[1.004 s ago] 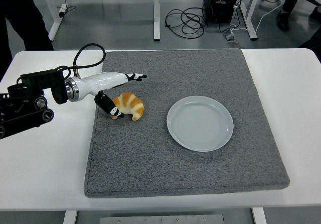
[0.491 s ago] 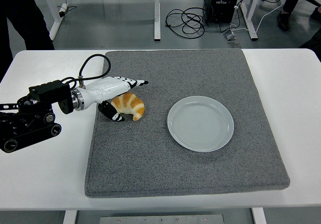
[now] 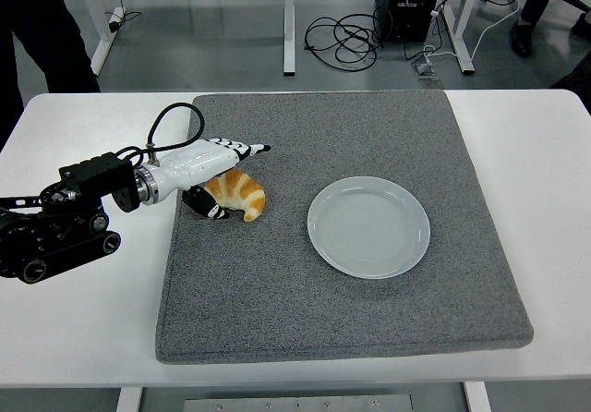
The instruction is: Place the bread on the plate
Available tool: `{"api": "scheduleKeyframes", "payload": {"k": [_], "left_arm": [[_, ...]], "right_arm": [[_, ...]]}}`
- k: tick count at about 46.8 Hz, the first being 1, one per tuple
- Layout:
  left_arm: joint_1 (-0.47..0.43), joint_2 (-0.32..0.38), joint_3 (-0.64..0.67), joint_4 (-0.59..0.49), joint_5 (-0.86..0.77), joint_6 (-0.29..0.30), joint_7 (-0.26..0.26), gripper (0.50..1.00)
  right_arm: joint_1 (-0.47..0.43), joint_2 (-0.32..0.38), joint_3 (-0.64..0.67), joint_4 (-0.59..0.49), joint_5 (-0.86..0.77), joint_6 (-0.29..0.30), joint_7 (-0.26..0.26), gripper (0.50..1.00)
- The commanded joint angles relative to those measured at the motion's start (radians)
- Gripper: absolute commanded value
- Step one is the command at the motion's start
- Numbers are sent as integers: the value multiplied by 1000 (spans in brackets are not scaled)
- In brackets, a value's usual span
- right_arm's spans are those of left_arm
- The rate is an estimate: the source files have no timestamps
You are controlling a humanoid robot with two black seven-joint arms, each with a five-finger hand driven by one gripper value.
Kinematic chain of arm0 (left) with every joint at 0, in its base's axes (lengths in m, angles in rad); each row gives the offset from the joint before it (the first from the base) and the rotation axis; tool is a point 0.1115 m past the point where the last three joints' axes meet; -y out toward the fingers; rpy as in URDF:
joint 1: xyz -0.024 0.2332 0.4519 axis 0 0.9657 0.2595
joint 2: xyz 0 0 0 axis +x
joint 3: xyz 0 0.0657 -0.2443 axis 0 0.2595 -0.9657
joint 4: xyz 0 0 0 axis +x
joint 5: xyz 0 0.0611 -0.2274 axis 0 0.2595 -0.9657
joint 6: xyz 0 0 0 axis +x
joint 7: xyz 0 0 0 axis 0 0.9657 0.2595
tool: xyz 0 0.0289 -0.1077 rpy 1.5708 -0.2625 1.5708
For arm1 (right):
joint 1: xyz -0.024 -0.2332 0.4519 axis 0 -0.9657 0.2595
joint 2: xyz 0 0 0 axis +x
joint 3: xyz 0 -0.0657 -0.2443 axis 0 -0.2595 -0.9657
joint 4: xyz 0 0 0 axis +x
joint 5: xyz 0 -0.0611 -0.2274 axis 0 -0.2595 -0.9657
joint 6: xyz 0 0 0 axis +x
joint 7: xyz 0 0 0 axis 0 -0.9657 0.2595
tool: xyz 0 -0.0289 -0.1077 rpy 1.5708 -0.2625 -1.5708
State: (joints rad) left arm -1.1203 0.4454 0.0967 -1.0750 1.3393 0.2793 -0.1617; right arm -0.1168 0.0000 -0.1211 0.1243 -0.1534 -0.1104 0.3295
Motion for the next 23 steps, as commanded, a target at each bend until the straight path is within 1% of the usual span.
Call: {"api": "scheduleKeyframes", "payload": {"k": [1, 11, 14, 20, 22, 23], "left_arm": [[5, -7, 0, 3, 0, 9, 1, 958], [20, -39, 3, 41, 0, 49, -1, 948], [25, -42, 3, 44, 0, 49, -1, 937], [31, -43, 3, 46, 0, 49, 1, 936], [31, -43, 3, 46, 0, 49, 1, 921], [31, -43, 3, 46, 0, 49, 1, 906]], "right_arm": [[0, 0, 0, 0, 0, 0, 0, 1000], [0, 0, 0, 0, 0, 0, 0, 1000], [0, 0, 0, 0, 0, 0, 0, 1000], [0, 0, 0, 0, 0, 0, 0, 1000], [0, 0, 0, 0, 0, 0, 0, 1000], [0, 0, 0, 0, 0, 0, 0, 1000]]}}
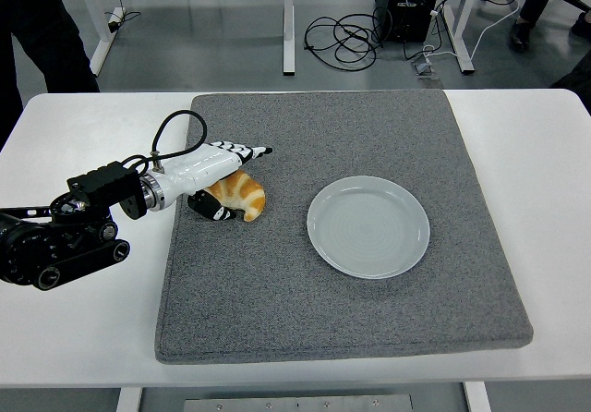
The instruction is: Place the bread on the plate
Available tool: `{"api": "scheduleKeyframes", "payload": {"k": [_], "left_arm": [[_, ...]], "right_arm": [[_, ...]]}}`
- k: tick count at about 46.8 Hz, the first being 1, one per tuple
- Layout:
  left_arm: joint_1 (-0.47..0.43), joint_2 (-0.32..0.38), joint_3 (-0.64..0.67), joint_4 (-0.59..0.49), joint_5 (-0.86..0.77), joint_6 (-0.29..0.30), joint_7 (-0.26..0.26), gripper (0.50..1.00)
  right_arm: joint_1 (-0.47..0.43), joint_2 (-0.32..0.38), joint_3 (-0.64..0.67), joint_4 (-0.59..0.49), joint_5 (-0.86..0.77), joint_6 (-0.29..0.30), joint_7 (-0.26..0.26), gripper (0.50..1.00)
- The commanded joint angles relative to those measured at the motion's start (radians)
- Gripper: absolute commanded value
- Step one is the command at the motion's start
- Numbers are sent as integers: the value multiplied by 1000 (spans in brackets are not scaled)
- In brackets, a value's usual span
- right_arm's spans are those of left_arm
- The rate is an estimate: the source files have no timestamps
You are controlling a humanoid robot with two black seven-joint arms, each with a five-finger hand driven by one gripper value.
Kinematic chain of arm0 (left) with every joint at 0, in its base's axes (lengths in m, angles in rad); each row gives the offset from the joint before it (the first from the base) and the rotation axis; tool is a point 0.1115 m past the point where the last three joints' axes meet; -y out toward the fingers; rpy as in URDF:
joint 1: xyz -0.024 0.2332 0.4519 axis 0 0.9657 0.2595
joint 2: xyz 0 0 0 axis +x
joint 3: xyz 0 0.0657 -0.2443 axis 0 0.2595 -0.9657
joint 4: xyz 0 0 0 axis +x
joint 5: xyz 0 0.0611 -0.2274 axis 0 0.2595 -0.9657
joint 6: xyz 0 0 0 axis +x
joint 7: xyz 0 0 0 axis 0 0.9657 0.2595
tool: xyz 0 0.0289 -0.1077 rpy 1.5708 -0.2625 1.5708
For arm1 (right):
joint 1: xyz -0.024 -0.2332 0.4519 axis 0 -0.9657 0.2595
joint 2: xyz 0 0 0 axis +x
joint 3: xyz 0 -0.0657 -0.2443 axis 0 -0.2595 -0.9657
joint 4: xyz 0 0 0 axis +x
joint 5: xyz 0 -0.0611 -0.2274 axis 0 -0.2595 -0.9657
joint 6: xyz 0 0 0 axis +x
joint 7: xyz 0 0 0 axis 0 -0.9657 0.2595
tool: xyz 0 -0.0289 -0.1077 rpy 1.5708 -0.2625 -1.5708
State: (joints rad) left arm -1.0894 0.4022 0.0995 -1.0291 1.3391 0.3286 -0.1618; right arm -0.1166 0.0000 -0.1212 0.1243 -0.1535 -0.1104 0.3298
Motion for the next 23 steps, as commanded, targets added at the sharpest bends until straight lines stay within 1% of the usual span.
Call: {"api": "scheduleKeyframes", "payload": {"k": [1, 2, 5, 6, 8, 9, 10, 23], "left_arm": [[2, 0, 0, 0, 0, 0, 1, 881], [2, 0, 0, 0, 0, 0, 1, 844], [2, 0, 0, 0, 0, 0, 1, 679], [3, 0, -3, 0, -1, 0, 1, 641], [3, 0, 0, 0, -1, 0, 1, 586], [3, 0, -3, 0, -3, 0, 1, 548], [3, 0, 0, 0, -6, -2, 1, 500], [-1, 1, -3, 0, -21, -8, -10, 500]], "right_arm": [[0, 0, 0, 0, -1, 0, 0, 1000], [-1, 0, 0, 0, 0, 0, 0, 1000], [0, 0, 0, 0, 0, 0, 0, 1000], [0, 0, 0, 0, 0, 0, 0, 1000], [0, 0, 0, 0, -1, 0, 0, 1000], [0, 0, 0, 0, 0, 0, 0, 1000], [0, 0, 0, 0, 0, 0, 0, 1000], [0, 0, 0, 0, 0, 0, 0, 1000]]}}
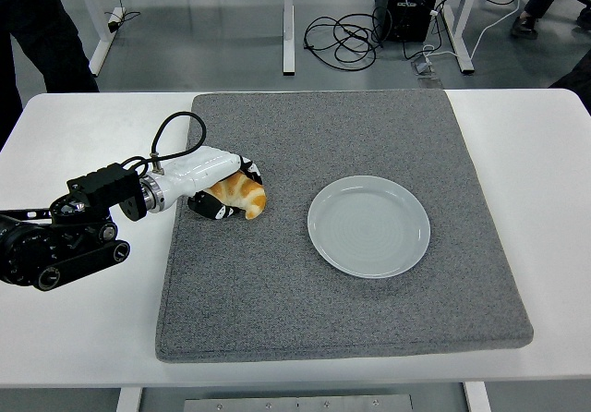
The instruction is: Place the bread on the plate
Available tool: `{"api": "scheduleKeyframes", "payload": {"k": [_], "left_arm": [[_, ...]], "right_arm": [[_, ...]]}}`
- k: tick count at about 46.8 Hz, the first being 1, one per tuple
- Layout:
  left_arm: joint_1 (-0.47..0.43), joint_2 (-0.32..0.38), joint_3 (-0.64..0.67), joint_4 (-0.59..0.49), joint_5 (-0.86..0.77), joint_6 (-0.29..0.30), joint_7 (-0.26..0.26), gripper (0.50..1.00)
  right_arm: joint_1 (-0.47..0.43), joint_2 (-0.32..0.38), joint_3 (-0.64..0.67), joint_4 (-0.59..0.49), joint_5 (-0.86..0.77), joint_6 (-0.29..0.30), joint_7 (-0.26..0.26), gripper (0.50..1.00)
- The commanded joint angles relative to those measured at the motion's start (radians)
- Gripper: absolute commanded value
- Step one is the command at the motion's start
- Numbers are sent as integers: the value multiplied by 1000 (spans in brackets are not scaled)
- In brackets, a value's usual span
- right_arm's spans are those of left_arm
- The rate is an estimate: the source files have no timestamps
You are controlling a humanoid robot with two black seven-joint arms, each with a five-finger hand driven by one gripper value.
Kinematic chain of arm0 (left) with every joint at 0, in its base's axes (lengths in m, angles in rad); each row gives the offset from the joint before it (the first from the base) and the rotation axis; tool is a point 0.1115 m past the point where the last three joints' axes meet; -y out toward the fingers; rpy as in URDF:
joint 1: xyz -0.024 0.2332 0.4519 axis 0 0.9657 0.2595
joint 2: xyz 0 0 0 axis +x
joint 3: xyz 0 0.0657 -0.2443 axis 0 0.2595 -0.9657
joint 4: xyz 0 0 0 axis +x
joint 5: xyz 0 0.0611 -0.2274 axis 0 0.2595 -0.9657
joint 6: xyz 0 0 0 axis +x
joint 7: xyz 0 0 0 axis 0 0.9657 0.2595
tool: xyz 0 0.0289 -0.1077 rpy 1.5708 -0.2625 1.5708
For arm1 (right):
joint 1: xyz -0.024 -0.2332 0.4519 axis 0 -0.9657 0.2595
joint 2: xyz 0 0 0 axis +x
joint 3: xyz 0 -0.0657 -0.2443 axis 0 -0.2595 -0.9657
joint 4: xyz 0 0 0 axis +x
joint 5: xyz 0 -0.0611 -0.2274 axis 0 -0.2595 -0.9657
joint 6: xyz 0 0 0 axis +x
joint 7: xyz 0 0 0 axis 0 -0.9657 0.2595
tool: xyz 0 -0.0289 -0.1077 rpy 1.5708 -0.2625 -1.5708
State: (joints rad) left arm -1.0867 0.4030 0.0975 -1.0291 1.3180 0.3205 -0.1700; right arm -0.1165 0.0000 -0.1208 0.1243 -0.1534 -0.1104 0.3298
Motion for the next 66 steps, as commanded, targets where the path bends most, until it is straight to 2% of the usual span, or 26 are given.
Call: {"api": "scheduleKeyframes", "payload": {"k": [1, 14, 28, 43, 54, 66], "left_arm": [[-5, 0, -1, 0, 0, 0, -2, 500], [-36, 8, -7, 0, -2, -3, -2, 500], [-211, 39, -2, -5, -60, -24, 0, 500], [-410, 79, -7, -16, -134, -124, -2, 500], [-464, 99, -9, -17, -141, -155, -2, 500], [-455, 99, -5, -17, -141, -162, -3, 500]], "right_arm": [[0, 0, 0, 0, 0, 0, 0, 1000], [0, 0, 0, 0, 0, 0, 0, 1000], [0, 0, 0, 0, 0, 0, 0, 1000], [0, 0, 0, 0, 0, 0, 0, 1000], [0, 0, 0, 0, 0, 0, 0, 1000], [0, 0, 0, 0, 0, 0, 0, 1000]]}}
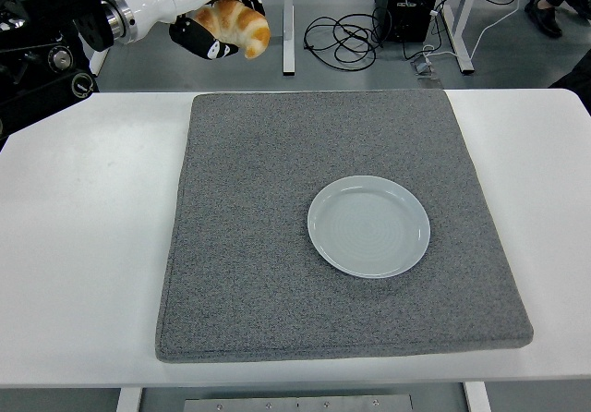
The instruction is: Place the bread on the plate
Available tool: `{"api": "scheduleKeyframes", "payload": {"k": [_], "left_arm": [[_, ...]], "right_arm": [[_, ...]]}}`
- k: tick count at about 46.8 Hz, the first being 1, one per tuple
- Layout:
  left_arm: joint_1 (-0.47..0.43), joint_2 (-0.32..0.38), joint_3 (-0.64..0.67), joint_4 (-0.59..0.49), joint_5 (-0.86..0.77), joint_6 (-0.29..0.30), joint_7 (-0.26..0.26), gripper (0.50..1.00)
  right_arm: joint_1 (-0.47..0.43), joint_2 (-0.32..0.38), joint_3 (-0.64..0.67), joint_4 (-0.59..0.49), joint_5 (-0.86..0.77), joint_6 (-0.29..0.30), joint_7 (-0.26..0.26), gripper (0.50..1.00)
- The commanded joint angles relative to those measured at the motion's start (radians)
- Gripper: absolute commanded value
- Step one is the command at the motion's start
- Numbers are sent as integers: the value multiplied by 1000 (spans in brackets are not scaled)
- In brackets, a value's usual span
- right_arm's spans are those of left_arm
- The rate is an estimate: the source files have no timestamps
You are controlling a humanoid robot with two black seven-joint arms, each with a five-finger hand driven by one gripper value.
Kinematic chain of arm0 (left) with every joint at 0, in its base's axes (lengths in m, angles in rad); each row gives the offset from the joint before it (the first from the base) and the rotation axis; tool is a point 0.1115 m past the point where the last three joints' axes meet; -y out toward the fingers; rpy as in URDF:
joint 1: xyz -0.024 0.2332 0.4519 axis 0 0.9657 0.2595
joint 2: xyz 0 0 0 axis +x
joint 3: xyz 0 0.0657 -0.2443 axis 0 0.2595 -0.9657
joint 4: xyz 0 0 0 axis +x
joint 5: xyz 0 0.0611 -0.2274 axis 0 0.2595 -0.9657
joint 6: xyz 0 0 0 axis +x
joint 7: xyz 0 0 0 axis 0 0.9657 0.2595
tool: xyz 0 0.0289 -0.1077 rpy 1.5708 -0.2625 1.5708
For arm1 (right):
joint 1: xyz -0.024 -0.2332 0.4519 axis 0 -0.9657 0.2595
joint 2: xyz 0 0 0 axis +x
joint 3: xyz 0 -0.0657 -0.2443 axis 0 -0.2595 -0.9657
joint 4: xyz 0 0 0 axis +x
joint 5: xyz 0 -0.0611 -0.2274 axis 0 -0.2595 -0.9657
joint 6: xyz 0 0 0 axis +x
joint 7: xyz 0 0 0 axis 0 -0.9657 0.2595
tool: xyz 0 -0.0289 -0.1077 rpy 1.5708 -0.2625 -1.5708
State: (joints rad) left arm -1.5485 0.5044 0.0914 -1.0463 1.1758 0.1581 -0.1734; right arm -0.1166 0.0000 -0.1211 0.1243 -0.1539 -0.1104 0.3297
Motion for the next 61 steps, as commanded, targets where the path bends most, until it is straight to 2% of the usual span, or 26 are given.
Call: {"api": "scheduleKeyframes", "payload": {"k": [1, 10, 19, 28, 36, 42, 61], "left_arm": [[8, -4, 2, 0, -1, 0, 0, 500], [24, -30, 4, 6, -1, 0, 0, 500], [25, -165, 8, 23, -1, -6, 9, 500], [18, -316, 8, 86, 1, -22, 11, 500], [8, -434, 44, 88, 1, -31, 12, 500], [7, -501, 44, 94, 1, -31, 15, 500], [11, -504, 51, 126, 2, -29, 15, 500]], "right_arm": [[0, 0, 0, 0, 0, 0, 0, 1000], [0, 0, 0, 0, 0, 0, 0, 1000], [0, 0, 0, 0, 0, 0, -1, 1000], [0, 0, 0, 0, 0, 0, 0, 1000], [0, 0, 1, 0, 0, 0, 0, 1000], [0, 0, 0, 0, 0, 0, 0, 1000], [0, 0, 0, 0, -1, 0, 0, 1000]]}}
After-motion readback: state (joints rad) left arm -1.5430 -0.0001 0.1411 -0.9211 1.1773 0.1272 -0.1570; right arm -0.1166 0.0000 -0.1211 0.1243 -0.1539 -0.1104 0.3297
